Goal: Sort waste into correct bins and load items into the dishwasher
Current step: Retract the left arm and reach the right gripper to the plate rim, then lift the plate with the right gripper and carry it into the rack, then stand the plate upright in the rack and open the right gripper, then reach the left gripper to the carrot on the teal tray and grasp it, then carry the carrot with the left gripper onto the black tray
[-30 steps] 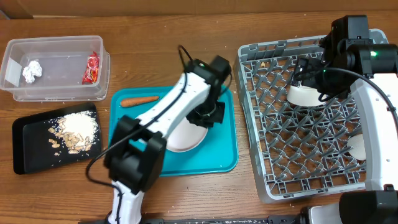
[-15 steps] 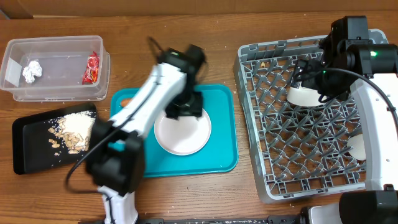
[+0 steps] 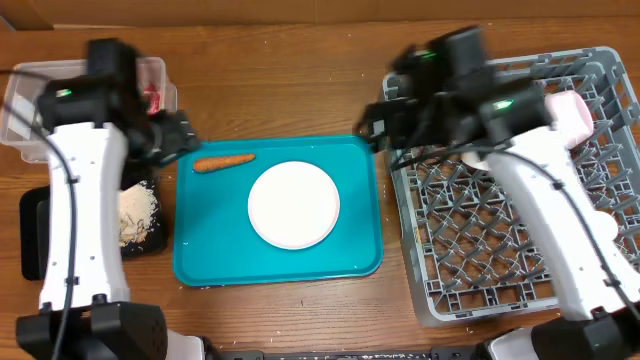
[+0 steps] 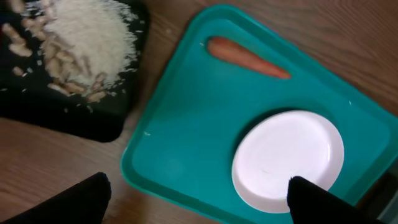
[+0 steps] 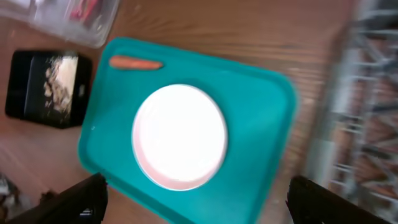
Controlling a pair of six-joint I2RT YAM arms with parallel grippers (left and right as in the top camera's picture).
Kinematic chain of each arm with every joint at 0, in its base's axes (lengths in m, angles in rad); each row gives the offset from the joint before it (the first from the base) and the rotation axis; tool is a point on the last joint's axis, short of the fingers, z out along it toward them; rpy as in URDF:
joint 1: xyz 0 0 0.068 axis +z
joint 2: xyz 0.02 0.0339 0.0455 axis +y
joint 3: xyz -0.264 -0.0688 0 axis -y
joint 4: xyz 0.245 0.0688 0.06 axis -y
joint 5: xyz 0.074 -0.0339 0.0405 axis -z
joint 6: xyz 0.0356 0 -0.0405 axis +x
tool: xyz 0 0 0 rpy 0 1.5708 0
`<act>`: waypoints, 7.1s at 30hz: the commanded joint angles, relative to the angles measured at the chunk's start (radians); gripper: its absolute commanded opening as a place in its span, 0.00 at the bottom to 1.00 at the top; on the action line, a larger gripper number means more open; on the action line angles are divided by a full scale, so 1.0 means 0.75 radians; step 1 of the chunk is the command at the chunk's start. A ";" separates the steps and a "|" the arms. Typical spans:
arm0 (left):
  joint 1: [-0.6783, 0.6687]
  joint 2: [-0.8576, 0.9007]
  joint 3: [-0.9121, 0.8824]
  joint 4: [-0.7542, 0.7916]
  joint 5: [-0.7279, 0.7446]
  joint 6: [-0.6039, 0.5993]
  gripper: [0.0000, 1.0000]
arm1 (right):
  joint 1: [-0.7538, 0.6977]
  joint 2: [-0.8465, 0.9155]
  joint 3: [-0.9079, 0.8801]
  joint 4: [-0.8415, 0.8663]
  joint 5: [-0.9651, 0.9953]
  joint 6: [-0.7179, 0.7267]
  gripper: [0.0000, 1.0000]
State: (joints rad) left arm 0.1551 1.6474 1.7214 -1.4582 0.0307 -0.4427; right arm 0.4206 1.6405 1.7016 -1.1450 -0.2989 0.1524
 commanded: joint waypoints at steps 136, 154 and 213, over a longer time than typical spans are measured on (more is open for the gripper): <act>-0.049 0.000 -0.204 0.211 0.204 -0.073 1.00 | 0.174 -0.119 0.012 0.034 0.386 0.313 1.00; -0.118 0.010 -0.794 1.059 -0.076 -0.615 1.00 | -0.673 -0.229 0.008 -0.372 0.346 0.300 1.00; 0.071 0.071 -0.478 0.451 -0.239 -0.266 0.04 | -0.706 -0.219 0.008 -0.447 0.346 0.240 1.00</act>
State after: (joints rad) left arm 0.1234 1.7588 1.3380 -1.1004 -0.0101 -0.6689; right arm -0.1051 1.4750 1.6909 -1.4818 -0.0299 0.3439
